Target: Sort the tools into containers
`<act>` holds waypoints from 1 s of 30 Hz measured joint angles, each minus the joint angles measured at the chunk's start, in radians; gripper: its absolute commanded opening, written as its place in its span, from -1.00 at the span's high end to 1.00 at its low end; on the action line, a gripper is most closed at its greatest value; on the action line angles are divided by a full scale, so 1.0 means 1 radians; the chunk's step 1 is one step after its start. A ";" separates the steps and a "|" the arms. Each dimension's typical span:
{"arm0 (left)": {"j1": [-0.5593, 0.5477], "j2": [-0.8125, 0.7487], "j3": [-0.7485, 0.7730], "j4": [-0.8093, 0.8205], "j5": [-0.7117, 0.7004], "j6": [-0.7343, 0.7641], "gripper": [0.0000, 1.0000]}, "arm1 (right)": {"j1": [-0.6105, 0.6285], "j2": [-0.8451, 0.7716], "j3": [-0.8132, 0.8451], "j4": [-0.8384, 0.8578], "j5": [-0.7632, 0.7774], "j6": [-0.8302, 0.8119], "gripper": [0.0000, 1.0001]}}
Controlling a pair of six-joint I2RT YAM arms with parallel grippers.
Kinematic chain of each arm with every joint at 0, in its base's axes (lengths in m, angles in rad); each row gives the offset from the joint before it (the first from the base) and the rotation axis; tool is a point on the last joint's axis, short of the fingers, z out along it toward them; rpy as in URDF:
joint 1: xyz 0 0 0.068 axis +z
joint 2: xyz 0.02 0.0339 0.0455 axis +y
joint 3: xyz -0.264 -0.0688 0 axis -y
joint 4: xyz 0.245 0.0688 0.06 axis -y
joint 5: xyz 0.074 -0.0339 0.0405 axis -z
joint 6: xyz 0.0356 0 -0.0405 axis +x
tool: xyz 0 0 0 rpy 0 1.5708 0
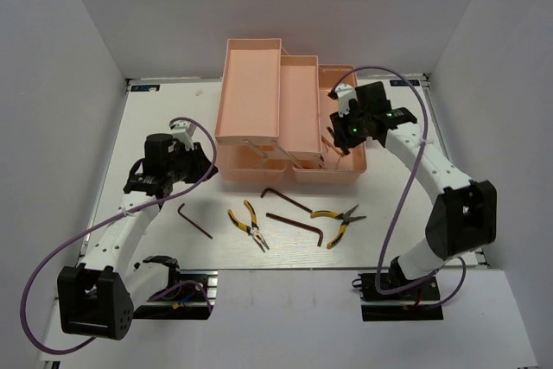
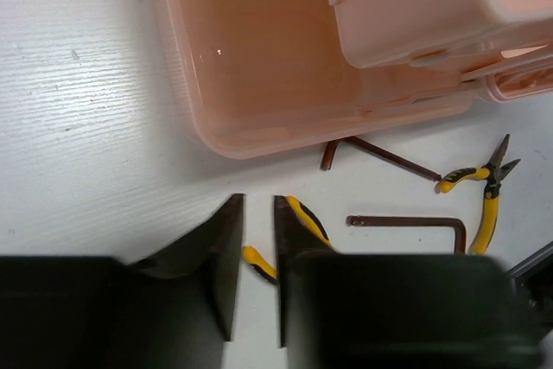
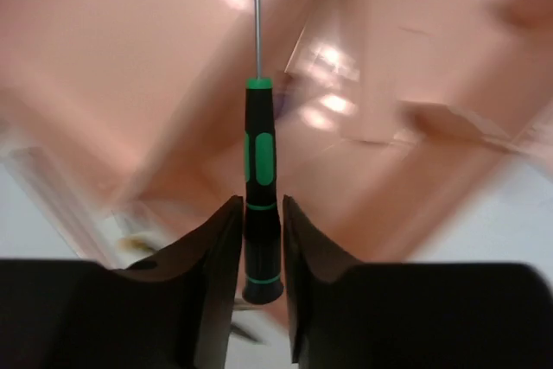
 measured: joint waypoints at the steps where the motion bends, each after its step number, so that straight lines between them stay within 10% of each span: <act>1: -0.002 0.000 0.000 0.000 0.001 0.001 0.21 | -0.011 0.035 0.017 0.002 -0.080 0.010 0.17; 5: -0.014 -0.003 0.000 -0.001 0.008 0.000 -0.10 | 0.009 0.117 0.057 0.007 0.019 0.044 -0.01; 16: -0.020 -0.003 -0.002 0.013 0.056 0.001 0.10 | -0.047 -0.151 -0.078 -0.007 -0.142 -0.048 0.27; 21: -0.021 -0.003 -0.002 0.027 0.074 0.003 0.39 | -0.040 -0.281 -0.218 -0.161 -0.415 -0.332 1.00; 24: -0.027 -0.003 -0.002 0.029 0.077 0.005 0.41 | -0.029 -0.275 -0.330 -0.194 -0.472 -0.427 1.00; 30: -0.030 -0.003 -0.002 0.029 0.080 0.005 0.26 | 0.050 -0.237 -0.488 -0.127 -0.443 -0.461 0.24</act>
